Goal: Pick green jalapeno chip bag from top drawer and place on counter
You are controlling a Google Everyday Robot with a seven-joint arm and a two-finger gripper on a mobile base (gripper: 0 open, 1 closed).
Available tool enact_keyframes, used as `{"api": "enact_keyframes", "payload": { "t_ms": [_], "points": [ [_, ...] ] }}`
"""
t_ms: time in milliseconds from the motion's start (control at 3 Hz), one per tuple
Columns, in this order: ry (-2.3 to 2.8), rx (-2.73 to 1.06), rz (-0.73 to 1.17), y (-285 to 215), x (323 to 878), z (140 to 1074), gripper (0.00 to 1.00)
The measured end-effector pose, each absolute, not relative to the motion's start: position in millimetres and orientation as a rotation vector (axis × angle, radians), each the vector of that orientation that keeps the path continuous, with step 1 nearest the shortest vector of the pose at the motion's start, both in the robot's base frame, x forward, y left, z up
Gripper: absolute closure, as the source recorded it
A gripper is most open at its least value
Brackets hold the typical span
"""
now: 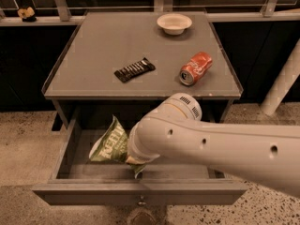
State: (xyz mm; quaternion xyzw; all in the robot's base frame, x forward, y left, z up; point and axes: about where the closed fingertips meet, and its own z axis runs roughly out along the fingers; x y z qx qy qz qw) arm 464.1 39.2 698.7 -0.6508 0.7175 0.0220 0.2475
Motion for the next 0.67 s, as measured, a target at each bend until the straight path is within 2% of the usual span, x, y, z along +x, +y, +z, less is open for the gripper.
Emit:
{"api": "enact_keyframes", "payload": {
  "t_ms": [333, 667],
  "points": [
    [1.951, -1.724, -0.116, 25.2, 439.5, 753.1, 1.0],
    [1.951, -1.724, -0.115, 25.2, 439.6, 752.6, 1.0]
  ]
}}
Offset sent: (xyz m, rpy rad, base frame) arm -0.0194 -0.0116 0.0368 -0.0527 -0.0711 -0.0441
